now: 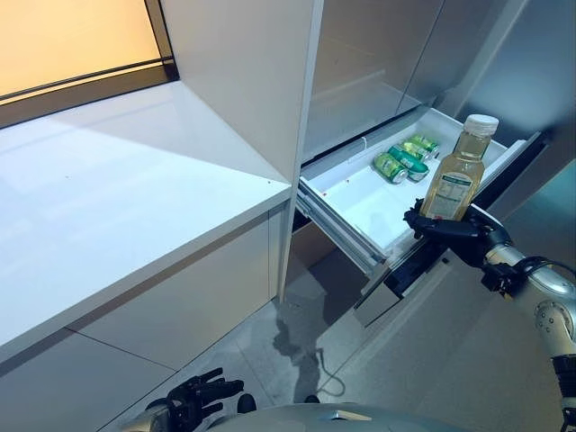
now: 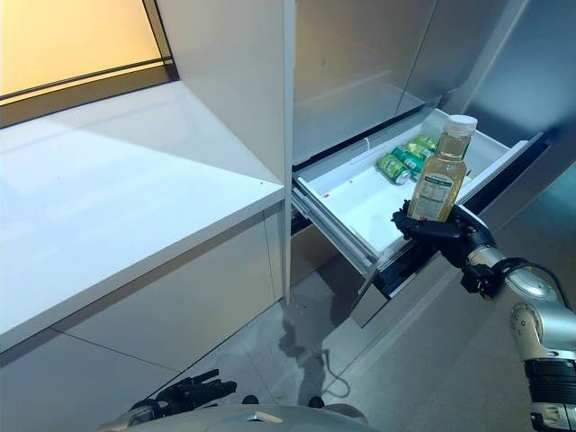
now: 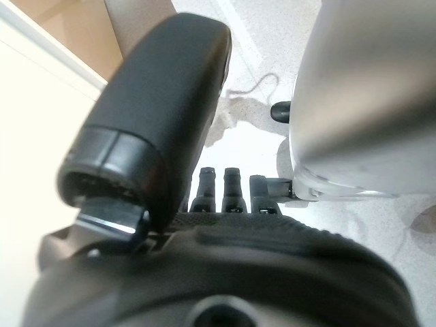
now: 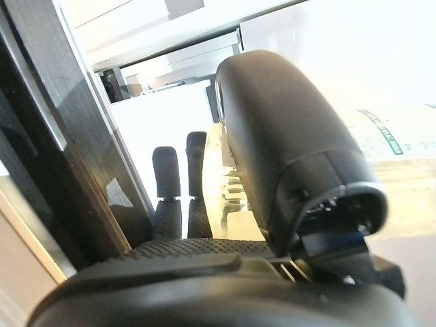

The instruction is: Put drinks into fridge and close the fridge

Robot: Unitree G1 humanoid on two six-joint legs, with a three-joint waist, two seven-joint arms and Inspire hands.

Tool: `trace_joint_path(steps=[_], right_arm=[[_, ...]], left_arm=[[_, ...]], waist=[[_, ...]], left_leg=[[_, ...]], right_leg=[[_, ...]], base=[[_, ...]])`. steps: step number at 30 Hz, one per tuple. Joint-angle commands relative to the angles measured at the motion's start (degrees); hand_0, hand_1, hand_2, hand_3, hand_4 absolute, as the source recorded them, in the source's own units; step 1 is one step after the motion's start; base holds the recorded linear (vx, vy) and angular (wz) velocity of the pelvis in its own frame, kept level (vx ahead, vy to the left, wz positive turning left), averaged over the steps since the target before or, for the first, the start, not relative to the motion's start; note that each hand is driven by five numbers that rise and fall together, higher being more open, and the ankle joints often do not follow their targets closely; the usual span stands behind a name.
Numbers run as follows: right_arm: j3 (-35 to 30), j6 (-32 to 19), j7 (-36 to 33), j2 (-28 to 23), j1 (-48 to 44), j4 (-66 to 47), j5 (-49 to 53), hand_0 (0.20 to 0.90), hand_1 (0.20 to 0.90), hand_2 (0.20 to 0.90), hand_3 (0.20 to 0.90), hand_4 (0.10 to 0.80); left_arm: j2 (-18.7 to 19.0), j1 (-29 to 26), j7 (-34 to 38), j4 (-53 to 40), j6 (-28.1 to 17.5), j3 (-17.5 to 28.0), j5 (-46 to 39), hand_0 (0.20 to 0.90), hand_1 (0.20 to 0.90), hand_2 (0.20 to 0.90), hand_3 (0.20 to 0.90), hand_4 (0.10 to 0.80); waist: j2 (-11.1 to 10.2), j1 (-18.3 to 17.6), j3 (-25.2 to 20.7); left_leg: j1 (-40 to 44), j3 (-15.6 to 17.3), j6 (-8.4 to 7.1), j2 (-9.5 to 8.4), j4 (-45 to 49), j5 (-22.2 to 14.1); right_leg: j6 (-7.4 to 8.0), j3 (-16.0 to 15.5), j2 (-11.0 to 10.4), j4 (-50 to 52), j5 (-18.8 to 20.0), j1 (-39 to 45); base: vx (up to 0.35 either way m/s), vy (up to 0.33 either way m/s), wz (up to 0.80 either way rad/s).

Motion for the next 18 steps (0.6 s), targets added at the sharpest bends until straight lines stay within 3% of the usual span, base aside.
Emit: trace_joint_path(steps=[1,11,18], right_arm=[[-6.3,-4.04,-0.28,-3.5,-1.38,-1.75,0.35,0.3,0.3,0.3,0.2,0.1],[-7.88,-3.42,-1.23,-3.59,1.62,-5.22,0.94,0.3,0.3,0.3,0.2,0.1],[-9.02,-7.3,-1.25,-4.13,2.52,-9.06,-0.14,0.3,0.3,0.3,0.2,0.1]], left_arm=[[1.18,-2.01,-0.65,2.13,-2.52,1.4,-2.74,0.9,0.9,0.9,0.9,0.8],[0.72,-1.68,-0.48,3.26,-3.78,1.36,-2.95,0.9,0.9,0.9,0.9,0.8],[1.03,-1.38,-0.99,2.51,-4.14,1.17,-2.31,0.9,0.9,0.9,0.9,0.8]], waist=[[0.53,0.57,-1.56],[-0.01,-0.08,-1.3],[-0.06,-0.44,-0.67]], left_leg=[[1.47,-0.3,0.56,-1.38,0.79,-7.32],[0.88,0.05,0.67,-1.08,0.68,-7.11],[0.83,0.29,0.73,-1.03,0.74,-7.15]], right_leg=[[3.63,-1.41,1.2,3.03,1.03,-4.12],[3.63,-1.24,1.3,3.66,0.87,-4.87],[3.68,-0.91,1.43,3.73,1.03,-5.03]], base=[[-0.016,0.01,-0.07],[0.0,0.0,0.0],[0.0,0.0,0.0]])
